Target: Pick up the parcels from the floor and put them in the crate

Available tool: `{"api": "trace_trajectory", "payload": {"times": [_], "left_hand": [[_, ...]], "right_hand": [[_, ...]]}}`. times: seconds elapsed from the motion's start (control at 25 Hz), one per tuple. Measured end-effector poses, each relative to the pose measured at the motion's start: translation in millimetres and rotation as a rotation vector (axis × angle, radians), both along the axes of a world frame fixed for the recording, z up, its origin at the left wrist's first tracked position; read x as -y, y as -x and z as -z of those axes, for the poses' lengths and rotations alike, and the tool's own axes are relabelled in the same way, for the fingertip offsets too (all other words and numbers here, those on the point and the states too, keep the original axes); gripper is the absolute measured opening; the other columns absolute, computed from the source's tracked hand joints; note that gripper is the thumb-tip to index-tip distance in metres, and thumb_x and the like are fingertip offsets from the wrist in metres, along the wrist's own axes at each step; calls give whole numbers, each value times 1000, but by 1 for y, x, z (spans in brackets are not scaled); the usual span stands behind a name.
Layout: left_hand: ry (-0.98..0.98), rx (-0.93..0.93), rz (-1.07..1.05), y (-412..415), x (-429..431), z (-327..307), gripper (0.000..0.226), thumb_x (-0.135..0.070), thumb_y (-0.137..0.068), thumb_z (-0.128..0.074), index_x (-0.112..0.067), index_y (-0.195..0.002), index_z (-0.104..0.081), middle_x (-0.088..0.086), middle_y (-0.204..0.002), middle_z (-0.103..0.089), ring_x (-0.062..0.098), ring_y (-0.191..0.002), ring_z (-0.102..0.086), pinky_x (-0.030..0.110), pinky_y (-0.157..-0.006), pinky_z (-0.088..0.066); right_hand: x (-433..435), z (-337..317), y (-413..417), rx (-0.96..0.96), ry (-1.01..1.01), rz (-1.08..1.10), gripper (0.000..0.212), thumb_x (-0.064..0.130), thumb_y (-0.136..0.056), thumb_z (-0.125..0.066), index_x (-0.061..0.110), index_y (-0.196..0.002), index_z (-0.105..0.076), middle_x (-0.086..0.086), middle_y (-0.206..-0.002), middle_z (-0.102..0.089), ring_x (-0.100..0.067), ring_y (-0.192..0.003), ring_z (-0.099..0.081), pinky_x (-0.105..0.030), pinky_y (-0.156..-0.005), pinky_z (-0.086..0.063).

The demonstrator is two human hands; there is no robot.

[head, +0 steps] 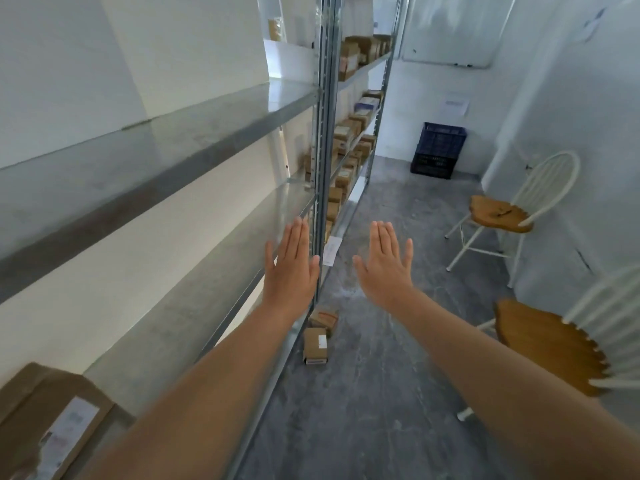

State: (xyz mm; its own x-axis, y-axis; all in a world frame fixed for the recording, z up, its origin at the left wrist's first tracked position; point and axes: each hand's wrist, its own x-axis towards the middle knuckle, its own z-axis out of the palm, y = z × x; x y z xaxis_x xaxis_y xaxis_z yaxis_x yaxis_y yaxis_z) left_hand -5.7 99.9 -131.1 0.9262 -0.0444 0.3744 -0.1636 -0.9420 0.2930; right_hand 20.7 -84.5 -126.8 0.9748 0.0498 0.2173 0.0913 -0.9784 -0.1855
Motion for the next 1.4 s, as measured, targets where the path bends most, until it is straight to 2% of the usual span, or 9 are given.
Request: {"api": "trace_trajectory", "payload": {"times": [0.32,0.52,0.68,0.88,1.0,1.2,1.32,1.4], "left_hand": [[-25,-28,45,-56,48,11,60,-38,-105,-20,-17,-156,4,-3,-164,9,11,-149,13,48,-122,3],[-43,-9,6,-99,93,11,60,-39,-105,-20,-20,-156,3,-5,-164,8,7,-146,17,47,-122,4],[-102,-20,-36,-132,129,21,60,-41,-104,-20,-18,-156,-1,-3,-165,4,10,-148,13,47,-122,1],[-89,-19,-80,-171,171,29,60,-41,-105,-21,-19,-157,0,-4,-164,4,10,-148,13,43,-119,11],[-57,-42,-107,-183,193,41,61,-43,-104,-19,-20,-156,0,-4,-164,5,10,-147,15,41,-118,12],[-126,-34,-118,-203,194,60,61,-42,-105,-28,-19,-157,-4,-3,-165,0,9,-147,15,41,-119,7],[-152,-71,-135,-220,181,76,61,-41,-104,-26,-19,-156,-3,-4,-164,3,7,-145,20,42,-120,5],[-159,-109,-149,-234,170,91,61,-41,-104,-23,-18,-156,-2,-2,-164,2,10,-148,16,45,-121,0]], "right_hand": [[46,11,-43,-25,-33,40,73,45,-102,-25,11,-155,11,-2,-165,10,-16,-150,18,-48,-114,19],[87,5,-91,-18,-80,1,71,44,-103,-25,11,-156,10,-1,-165,11,-15,-150,19,-48,-113,20],[127,6,-133,-19,-61,-33,71,45,-104,-23,11,-156,11,-2,-165,11,-15,-150,19,-48,-114,20],[170,17,-168,-44,-66,-91,70,44,-104,-23,11,-156,11,-1,-165,12,-15,-150,19,-47,-113,21],[188,30,-186,-62,-57,-115,70,43,-104,-24,10,-156,10,-2,-165,12,-15,-150,18,-48,-113,21],[186,47,-220,-85,-52,-152,71,44,-104,-25,11,-156,9,-2,-166,9,-17,-151,15,-50,-115,18],[167,59,-243,-115,-51,-213,71,45,-103,-26,11,-156,8,-2,-166,8,-16,-151,14,-49,-114,18],[153,70,-260,-146,-23,-250,71,47,-103,-23,12,-156,10,-2,-165,10,-16,-151,16,-48,-114,20]]}}
